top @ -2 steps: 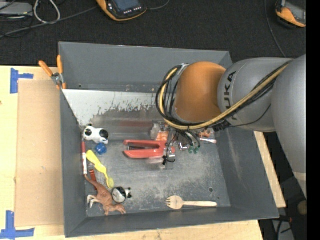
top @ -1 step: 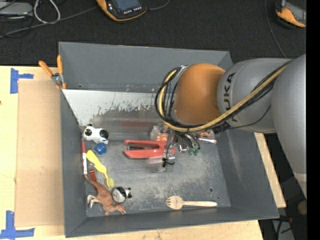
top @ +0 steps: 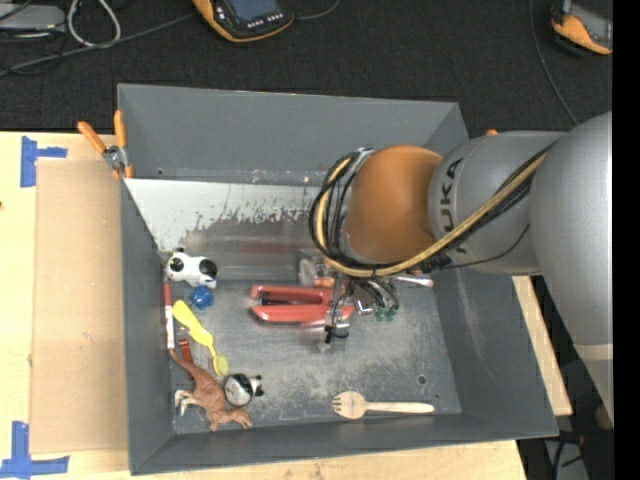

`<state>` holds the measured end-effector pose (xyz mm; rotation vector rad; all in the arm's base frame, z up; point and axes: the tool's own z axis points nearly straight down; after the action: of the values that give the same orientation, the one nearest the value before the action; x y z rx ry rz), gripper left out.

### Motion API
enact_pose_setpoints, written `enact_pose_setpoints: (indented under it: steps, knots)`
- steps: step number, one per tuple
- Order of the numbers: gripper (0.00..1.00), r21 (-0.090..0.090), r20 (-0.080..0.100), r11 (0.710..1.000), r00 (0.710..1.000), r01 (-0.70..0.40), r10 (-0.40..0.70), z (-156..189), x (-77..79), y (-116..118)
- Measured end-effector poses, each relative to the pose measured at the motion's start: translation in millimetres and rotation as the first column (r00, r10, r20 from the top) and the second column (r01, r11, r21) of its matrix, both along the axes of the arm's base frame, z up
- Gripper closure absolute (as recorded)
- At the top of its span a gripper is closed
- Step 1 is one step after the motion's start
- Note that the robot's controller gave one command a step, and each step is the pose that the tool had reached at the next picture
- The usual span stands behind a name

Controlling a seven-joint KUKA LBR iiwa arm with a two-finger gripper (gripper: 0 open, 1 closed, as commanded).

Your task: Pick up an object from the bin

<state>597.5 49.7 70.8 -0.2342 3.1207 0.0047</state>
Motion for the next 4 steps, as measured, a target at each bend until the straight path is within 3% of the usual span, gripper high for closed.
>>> enact_pose_setpoints:
  steps: [1, 3, 4]
  knots:
    - [1.0, -0.001, -0.001, 0.999, 0.999, 0.04, -0.04, 1.8, 0.1, 4.1]
    - [1.0, -0.001, 0.001, 0.999, 0.999, 0.043, -0.043, 6.1, 0.5, 3.8]
    - [1.0, -0.002, -0.01, 0.999, 0.999, 0.043, -0.043, 39.7, -2.7, 4.1]
